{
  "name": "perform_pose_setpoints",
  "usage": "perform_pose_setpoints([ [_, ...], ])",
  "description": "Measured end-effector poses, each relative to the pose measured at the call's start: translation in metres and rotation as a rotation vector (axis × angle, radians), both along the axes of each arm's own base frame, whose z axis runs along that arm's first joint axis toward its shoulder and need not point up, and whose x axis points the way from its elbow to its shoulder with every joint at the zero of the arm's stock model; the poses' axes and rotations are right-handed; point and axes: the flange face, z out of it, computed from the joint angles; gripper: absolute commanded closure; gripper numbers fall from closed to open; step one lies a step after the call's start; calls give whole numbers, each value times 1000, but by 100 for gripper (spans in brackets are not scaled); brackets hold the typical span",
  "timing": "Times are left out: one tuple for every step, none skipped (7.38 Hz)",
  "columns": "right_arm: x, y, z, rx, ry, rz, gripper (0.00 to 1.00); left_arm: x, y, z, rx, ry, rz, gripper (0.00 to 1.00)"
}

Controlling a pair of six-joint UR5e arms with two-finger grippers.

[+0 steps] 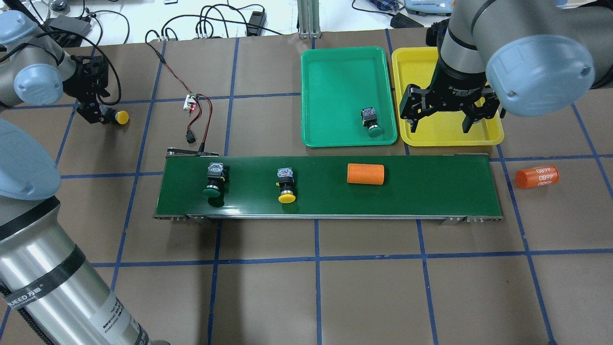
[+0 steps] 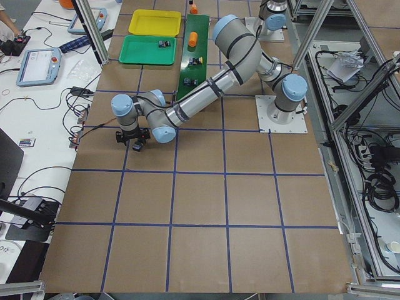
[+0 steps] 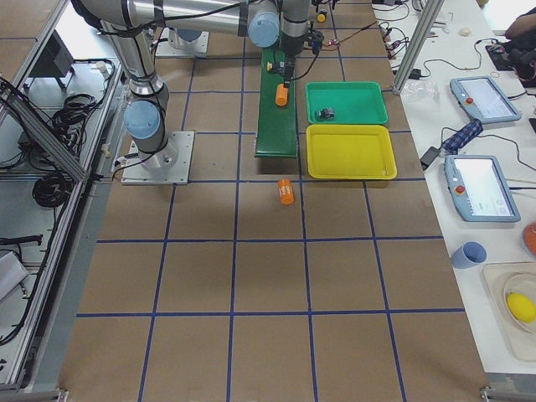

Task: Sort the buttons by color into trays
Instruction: 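Reach the left gripper to the last yellow-capped button and grasp it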

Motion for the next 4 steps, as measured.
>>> perform_pose_setpoints([
  [0, 4, -7, 11, 0, -2, 0, 1, 2, -6, 18, 18, -1, 16],
  [0, 5, -12, 17, 1, -2, 0, 3, 3, -11, 21, 47, 4, 70],
  [-1, 5, -14, 20, 3, -1, 0, 4, 2, -17, 16, 77, 11, 100],
  [-1, 6, -15, 21, 4, -1, 0, 6, 1, -19, 14, 88, 19, 100],
])
